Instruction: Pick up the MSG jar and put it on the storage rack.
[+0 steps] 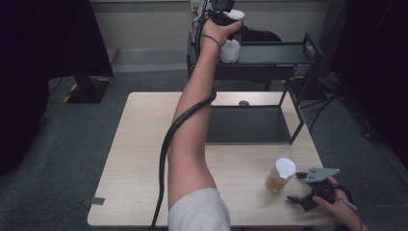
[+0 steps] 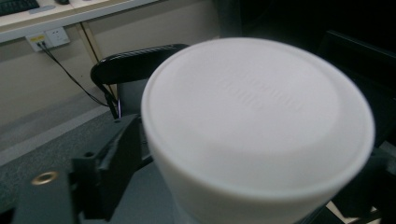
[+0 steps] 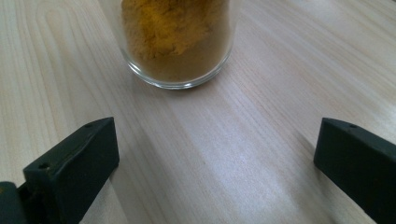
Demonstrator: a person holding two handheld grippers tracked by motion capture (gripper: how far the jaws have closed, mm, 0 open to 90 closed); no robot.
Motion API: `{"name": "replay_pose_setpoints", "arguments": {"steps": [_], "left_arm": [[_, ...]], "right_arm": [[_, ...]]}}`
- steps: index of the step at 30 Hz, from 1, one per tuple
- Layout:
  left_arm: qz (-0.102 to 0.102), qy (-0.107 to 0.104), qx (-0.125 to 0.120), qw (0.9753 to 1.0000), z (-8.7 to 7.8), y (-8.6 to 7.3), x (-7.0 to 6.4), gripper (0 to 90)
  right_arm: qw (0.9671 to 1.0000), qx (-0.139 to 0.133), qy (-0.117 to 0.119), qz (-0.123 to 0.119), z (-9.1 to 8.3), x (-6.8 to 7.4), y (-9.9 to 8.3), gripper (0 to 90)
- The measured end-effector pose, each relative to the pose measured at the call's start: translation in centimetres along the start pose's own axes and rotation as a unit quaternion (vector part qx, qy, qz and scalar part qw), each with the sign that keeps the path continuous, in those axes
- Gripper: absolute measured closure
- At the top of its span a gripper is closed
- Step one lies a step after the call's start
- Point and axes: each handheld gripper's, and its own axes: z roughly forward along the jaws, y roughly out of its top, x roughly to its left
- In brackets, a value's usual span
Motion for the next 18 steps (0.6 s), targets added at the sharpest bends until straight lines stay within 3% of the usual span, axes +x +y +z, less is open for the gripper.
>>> {"name": "replay_pose_setpoints", "arguments": {"steps": [9,18], "left_arm": [[-0.015,-0.002,-0.01,0.9998,-1.4,-1.5,-0.5,4.2],[-0.021,-0.021,-0.027,0.9992,-2.5,-3.4,-0.7,0.3]], "right_arm": [[1.0,0.0,0.0,0.0,0.0,0.0,0.0,0.0],[1.0,0.0,0.0,0.0,0.0,0.0,0.0,0.0]]}}
